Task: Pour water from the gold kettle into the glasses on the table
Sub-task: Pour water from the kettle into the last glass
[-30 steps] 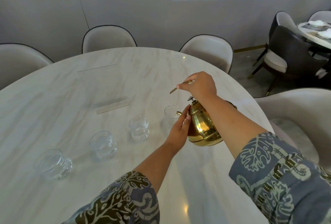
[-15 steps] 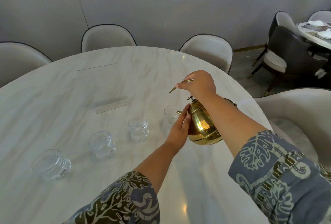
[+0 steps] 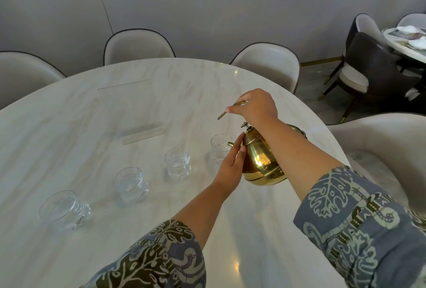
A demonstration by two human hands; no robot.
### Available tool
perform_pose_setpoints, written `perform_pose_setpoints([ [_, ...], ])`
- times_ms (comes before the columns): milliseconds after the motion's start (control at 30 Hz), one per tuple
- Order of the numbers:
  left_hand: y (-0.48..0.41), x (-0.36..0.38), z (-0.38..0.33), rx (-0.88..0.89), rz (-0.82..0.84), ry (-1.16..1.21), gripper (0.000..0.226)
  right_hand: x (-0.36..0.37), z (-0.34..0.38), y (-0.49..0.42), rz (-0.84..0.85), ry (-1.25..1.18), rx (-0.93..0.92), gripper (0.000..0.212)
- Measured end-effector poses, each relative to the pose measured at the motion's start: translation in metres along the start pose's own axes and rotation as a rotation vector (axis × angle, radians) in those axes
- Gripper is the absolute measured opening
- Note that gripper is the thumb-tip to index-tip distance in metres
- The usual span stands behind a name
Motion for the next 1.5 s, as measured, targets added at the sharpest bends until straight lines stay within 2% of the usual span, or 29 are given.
perform_pose_setpoints([
  [1067,-0.0006,0.0014,-0.0036,0.012,-0.004,0.020,0.042,0.0019,0.0039,-0.0034,0.020,0.047,-0.015,0.035],
  [1500,-0.0036,0.0022,0.0017,0.022,0.000,-0.008,0.043,-0.0075,-0.0026,0.0004,-0.047,-0.009,-0.056,0.037],
])
Point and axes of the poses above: each hand's wrist, its own y-axis away from the middle knuckle, its own x-axis out of the palm, z = x × y, the point moved 8 cm from there along -y, towards the middle knuckle, and after that the axes turned 12 degrees about -z, right-handed, at the moved point
